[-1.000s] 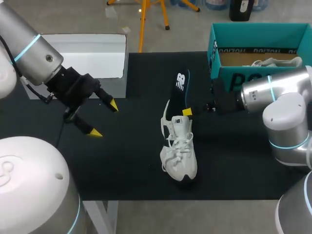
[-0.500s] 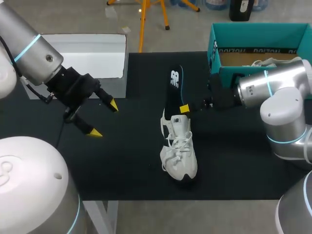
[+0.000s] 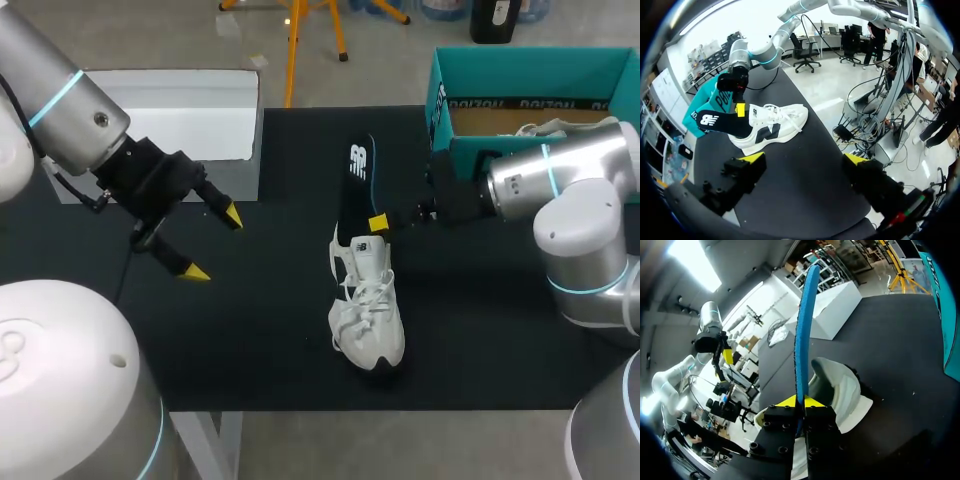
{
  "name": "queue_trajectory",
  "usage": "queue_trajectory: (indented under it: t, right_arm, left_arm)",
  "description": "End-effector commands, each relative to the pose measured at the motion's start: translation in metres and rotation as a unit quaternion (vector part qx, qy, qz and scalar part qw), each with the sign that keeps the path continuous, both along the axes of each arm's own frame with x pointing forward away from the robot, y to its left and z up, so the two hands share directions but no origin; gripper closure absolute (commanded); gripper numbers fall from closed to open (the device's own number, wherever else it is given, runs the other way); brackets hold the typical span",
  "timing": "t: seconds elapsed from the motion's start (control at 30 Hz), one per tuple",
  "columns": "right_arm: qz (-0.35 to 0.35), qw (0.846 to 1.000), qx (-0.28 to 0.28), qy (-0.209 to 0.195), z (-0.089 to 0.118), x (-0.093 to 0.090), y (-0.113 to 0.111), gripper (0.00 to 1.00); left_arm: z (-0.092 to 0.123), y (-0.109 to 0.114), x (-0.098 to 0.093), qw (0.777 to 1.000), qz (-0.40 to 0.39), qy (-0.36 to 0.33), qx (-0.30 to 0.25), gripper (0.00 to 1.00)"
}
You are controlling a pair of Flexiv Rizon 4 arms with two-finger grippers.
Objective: Take the shoe out of the shoebox, open the shoe tongue, remove and reinsert the insole, then place the shoe into the shoebox
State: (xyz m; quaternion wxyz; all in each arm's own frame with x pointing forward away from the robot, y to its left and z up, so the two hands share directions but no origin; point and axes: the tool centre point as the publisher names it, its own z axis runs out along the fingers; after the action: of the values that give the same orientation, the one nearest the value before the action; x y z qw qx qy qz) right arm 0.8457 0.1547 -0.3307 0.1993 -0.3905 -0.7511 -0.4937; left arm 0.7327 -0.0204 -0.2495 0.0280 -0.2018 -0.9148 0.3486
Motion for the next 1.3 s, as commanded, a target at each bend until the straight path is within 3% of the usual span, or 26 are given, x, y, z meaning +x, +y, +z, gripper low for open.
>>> queue_trajectory:
  t: [0.03, 0.07, 0.1, 0.33, 0.77, 0.83, 0.87, 0.9, 1.3]
  right_arm:
    - [0.002, 1.000, 0.000, -0.003, -0.003, 0.001, 0.002, 0.55]
    - [0.001, 1.000, 0.000, -0.001, -0.003, 0.000, 0.002, 0.16]
    - [0.002, 1.000, 0.001, 0.000, -0.003, 0.000, 0.002, 0.00]
    - [0.005, 1.000, 0.000, -0.002, 0.000, -0.001, 0.002, 0.00]
    - [0.006, 0.999, -0.022, -0.035, 0.017, 0.018, 0.002, 0.00]
    - [0.004, 0.999, -0.032, -0.033, 0.016, 0.018, 0.004, 0.55]
    - [0.002, 0.999, -0.032, -0.032, 0.016, 0.017, 0.004, 0.63]
    - [-0.001, 0.999, -0.038, -0.031, 0.015, 0.017, 0.004, 1.00]
    - [0.007, 0.998, -0.043, -0.035, 0.011, 0.017, 0.006, 1.00]
  left_arm:
    - [0.000, 0.000, 0.001, 1.000, 0.000, 0.001, 0.003, 0.00]
    - [0.000, 0.000, 0.001, 1.000, 0.000, 0.001, 0.003, 0.00]
    - [0.000, 0.000, 0.001, 1.000, 0.000, 0.001, 0.003, 0.00]
    - [0.000, 0.000, 0.001, 1.000, 0.000, 0.001, 0.003, 0.00]
    - [0.000, 0.000, 0.001, 1.000, 0.000, 0.001, 0.003, 0.00]
    - [0.000, 0.000, 0.001, 1.000, 0.000, 0.001, 0.003, 0.00]
    - [0.000, 0.000, 0.001, 1.000, 0.000, 0.001, 0.003, 0.00]
    - [0.000, 0.000, 0.001, 1.000, 0.000, 0.001, 0.003, 0.00]
    - [0.000, 0.000, 0.001, 1.000, 0.000, 0.001, 0.003, 0.00]
